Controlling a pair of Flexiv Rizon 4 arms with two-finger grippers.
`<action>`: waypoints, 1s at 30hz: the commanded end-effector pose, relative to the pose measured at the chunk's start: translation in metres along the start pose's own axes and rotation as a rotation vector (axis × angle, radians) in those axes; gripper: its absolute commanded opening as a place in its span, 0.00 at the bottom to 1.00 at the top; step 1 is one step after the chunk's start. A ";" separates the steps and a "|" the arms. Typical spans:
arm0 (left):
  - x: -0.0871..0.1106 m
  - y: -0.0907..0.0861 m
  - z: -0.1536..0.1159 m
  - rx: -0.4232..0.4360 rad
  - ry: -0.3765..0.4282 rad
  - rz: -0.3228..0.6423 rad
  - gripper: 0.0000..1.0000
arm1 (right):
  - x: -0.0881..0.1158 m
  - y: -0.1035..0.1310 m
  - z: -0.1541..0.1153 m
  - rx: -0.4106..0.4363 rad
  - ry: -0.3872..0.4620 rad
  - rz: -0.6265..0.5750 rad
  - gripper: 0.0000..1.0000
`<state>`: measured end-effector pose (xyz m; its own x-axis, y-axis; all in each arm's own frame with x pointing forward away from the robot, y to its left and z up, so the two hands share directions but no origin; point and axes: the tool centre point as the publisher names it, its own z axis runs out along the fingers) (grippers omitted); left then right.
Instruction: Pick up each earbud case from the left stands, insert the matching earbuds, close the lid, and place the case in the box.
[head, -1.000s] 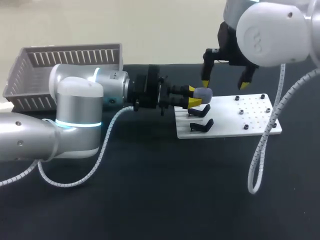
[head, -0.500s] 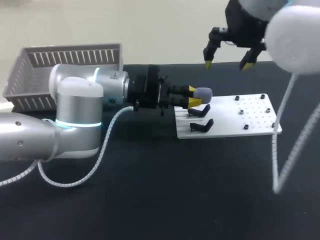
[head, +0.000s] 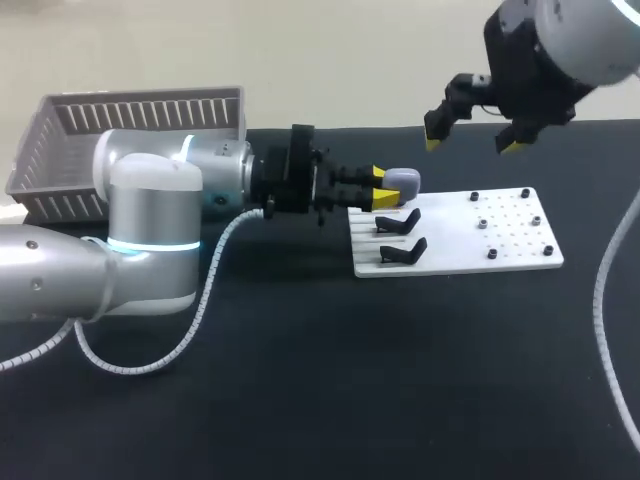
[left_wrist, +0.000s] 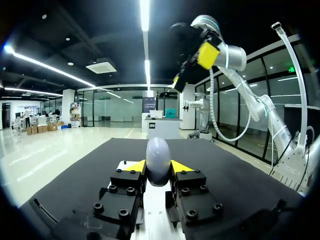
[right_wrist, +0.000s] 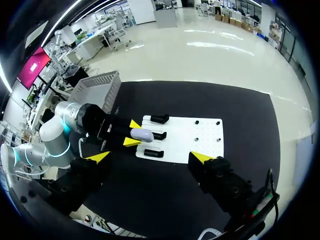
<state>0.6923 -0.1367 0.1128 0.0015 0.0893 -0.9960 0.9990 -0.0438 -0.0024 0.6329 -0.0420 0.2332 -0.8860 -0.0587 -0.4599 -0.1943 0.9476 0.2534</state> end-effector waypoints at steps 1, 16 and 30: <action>-0.016 -0.018 -0.018 -0.092 0.044 0.007 0.00 | 0.005 0.001 -0.007 -0.017 -0.267 0.004 1.00; -0.056 -0.006 -0.115 -0.453 0.212 0.117 0.00 | 0.000 0.005 -0.009 -0.084 -0.262 0.017 1.00; -0.037 0.059 -0.219 -0.789 0.479 0.115 0.00 | 0.000 0.005 -0.009 -0.084 -0.262 0.017 1.00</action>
<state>0.7555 0.0701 0.1710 -0.0249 0.5216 -0.8528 0.8370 0.4773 0.2675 0.6299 -0.0399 0.2452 -0.7859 0.0270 -0.6177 -0.2258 0.9176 0.3273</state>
